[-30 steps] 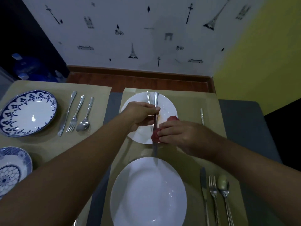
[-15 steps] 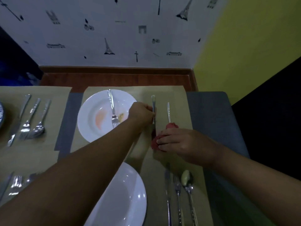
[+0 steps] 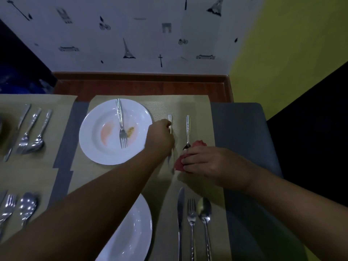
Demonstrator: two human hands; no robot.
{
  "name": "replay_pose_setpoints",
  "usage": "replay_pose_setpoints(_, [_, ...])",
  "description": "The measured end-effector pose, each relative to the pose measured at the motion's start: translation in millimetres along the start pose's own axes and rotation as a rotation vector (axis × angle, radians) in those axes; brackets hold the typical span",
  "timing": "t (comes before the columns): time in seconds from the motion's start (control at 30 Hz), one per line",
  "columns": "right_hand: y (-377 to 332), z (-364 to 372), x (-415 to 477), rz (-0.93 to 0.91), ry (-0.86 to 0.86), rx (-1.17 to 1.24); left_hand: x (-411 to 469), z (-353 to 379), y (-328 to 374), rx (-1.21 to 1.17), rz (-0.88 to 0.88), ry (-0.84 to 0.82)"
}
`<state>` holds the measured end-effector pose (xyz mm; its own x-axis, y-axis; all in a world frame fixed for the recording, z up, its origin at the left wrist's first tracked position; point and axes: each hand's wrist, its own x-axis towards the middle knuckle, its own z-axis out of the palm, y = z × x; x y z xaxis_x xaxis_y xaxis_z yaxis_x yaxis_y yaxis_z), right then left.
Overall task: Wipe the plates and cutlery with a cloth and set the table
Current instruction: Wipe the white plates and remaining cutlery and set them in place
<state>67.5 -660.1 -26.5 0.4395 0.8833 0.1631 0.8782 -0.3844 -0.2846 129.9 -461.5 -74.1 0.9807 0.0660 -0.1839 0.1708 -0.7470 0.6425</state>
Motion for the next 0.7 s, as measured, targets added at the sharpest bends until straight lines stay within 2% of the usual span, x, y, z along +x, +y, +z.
replay_pose_setpoints(0.1, [-1,-3,-1,0.01,-0.013,-0.009,-19,0,-16,0.264,0.332,-0.189])
replay_pose_setpoints(0.17, [-3,-5,0,0.023,-0.02,-0.018,-33,-1,-33,0.489,0.505,-0.243])
replay_pose_setpoints(0.27, [-6,-6,3,0.023,-0.023,-0.022,-49,-1,-46,0.848,0.517,-0.41])
replay_pose_setpoints(0.33, [-9,-7,7,0.01,-0.016,-0.032,-51,-1,-48,0.936,0.525,-0.423])
replay_pose_setpoints(0.57, [-14,-1,18,0.024,-0.003,-0.063,-44,-6,-52,0.935,0.531,-0.334])
replay_pose_setpoints(0.63, [-15,0,23,0.03,0.013,-0.046,-46,-13,-51,0.823,0.543,-0.278])
replay_pose_setpoints(0.7, [-18,0,30,0.042,0.035,-0.038,-48,-29,-55,0.619,0.553,-0.144])
